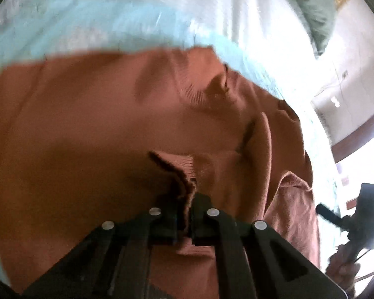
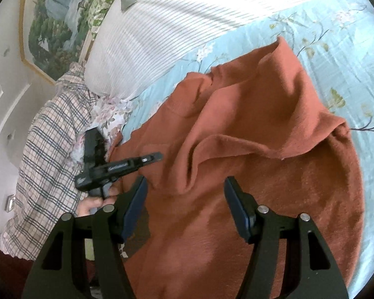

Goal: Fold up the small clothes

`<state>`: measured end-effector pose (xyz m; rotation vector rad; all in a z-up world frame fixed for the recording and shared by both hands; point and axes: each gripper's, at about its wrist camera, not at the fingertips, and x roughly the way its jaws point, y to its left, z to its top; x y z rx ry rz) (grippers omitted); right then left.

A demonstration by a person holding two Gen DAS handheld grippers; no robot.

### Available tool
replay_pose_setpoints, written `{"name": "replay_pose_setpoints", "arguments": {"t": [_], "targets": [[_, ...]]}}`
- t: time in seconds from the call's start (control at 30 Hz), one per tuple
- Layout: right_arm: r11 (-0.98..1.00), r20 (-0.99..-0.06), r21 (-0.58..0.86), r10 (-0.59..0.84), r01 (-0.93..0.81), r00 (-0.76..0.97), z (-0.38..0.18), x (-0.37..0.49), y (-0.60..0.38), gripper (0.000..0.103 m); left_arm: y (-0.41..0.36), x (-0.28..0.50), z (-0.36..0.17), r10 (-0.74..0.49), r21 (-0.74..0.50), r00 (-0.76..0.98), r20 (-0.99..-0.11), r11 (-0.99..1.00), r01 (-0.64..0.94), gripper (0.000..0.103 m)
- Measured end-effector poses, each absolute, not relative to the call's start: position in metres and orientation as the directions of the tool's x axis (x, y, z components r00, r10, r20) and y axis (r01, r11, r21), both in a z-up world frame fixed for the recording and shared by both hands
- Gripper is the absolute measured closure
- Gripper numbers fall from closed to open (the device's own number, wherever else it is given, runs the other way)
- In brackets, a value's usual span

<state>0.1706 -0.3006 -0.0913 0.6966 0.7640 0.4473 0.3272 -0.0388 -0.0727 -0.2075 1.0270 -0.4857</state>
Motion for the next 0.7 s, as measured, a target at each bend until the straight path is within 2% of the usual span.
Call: {"name": "replay_pose_setpoints", "arguments": {"t": [0.1, 0.2, 0.3, 0.47, 0.57, 0.7], "targets": [[0.705, -0.472, 0.704, 0.555, -0.086, 0.685, -0.089, 0.17, -0.318, 0.038, -0.015, 0.304, -0.043, -0.411, -0.317, 0.583, -0.7, 0.911, 0.263, 0.098], [0.736, -0.507, 0.676, 0.501, -0.037, 0.701, -0.09, 0.178, -0.33, 0.038, 0.021, 0.307, -0.049, -0.304, -0.276, 0.627, -0.717, 0.95, 0.145, 0.098], [0.775, -0.544, 0.632, 0.439, 0.005, 0.715, -0.089, 0.194, -0.343, 0.038, 0.047, 0.318, -0.069, -0.326, -0.35, 0.591, -0.738, 0.934, 0.077, 0.098], [0.833, -0.607, 0.548, 0.34, 0.069, 0.718, -0.091, 0.236, -0.362, 0.038, 0.052, 0.317, -0.074, -0.297, -0.351, 0.62, -0.726, 0.936, 0.037, 0.098], [0.843, -0.64, 0.531, 0.331, 0.087, 0.693, -0.102, 0.262, -0.369, 0.038, 0.065, 0.317, -0.079, -0.289, -0.38, 0.621, -0.729, 0.925, -0.016, 0.098], [0.86, -0.685, 0.504, 0.342, 0.08, 0.643, -0.12, 0.288, -0.362, 0.038, 0.067, 0.308, -0.081, -0.265, -0.355, 0.626, -0.734, 0.935, -0.02, 0.098]]}}
